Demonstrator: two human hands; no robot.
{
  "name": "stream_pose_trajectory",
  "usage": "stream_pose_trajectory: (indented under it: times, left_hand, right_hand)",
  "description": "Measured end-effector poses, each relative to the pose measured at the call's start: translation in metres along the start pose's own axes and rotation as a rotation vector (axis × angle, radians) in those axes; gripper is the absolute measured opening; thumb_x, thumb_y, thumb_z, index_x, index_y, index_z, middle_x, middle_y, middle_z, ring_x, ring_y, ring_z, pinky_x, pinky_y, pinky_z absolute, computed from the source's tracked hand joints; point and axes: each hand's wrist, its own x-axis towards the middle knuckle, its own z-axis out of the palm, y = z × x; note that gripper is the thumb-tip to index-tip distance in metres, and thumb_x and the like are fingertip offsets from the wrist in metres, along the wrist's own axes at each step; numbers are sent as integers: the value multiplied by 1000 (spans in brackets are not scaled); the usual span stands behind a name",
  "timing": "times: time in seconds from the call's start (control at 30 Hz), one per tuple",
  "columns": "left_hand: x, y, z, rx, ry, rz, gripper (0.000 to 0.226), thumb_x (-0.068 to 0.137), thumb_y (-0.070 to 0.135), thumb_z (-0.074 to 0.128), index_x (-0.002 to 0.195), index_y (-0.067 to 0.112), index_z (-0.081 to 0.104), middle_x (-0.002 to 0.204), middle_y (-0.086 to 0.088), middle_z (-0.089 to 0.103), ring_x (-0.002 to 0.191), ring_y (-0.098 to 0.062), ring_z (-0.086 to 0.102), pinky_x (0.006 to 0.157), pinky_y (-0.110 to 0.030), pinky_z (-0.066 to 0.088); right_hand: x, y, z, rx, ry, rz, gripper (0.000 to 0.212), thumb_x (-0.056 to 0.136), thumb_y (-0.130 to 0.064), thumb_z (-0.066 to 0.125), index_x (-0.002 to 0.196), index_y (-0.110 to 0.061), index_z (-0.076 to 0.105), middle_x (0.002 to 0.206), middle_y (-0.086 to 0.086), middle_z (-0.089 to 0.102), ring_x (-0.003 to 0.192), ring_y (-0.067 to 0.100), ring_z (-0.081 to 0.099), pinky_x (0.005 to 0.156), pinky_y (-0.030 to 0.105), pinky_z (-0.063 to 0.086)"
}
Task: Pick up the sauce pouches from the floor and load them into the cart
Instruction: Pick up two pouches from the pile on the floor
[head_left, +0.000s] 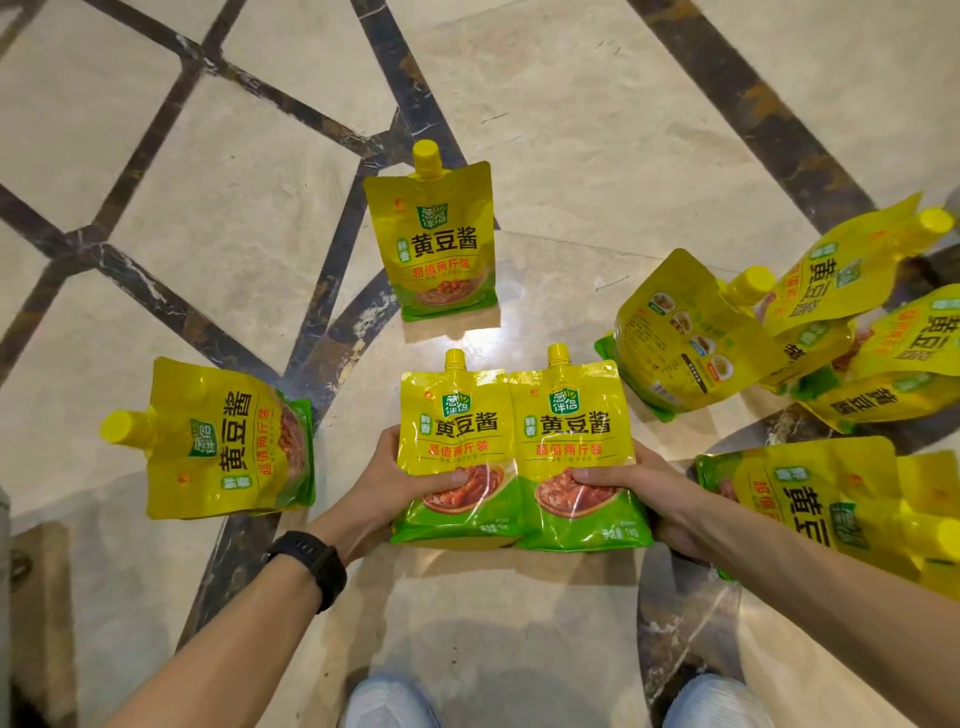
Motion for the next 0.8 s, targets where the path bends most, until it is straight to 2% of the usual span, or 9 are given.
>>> stream_pose_trajectory:
  times: [0.07,0.17,0.3,0.5,0.63,0.8]
  left_hand:
    - [-1,-1,3,-2,32,18,109,43,25,101,135,14,44,120,-8,70,103,-21,72,74,-29,60]
    - [2,-5,1,4,31,44,110,43,30,101,136,13,45,120,-7,71,103,-20,72,74,-27,59]
    - [3,-7,-2,-17,3,32,107,46,30,99,138,15,45,123,-9,70,107,-23,71,79,-32,60]
    - [1,-7,-3,-22,-8,19,107,49,33,100,139,19,45,125,-6,70,114,-24,68,98,-49,55]
    - [0,-6,-5,-52,-38,-18,106,51,28,101,141,19,44,126,-8,69,114,-28,68,96,-53,54]
    - [-1,-7,-5,-73,-43,-28,104,52,27,101,139,20,46,125,-8,70,112,-29,69,95,-54,55]
  right_hand:
    - [2,0,0,4,17,0,60,66,-11,85,121,-20,61,107,7,75,99,30,72,91,50,56]
    - [3,0,-2,-16,18,-4,64,61,-15,87,119,-20,62,107,7,75,100,31,71,93,52,54]
    - [2,0,-3,-23,13,-3,65,60,-17,87,120,-19,61,108,8,75,101,31,71,95,53,52]
    - [0,-2,1,-19,12,1,67,58,-15,87,120,-18,61,108,10,75,99,32,71,92,52,54]
    - [-3,-4,3,-7,22,-5,53,69,-7,83,117,-17,61,104,10,75,95,31,72,80,44,59]
    - [-8,-6,6,-14,31,-16,48,72,-6,82,114,-18,62,104,9,76,95,30,72,83,45,58]
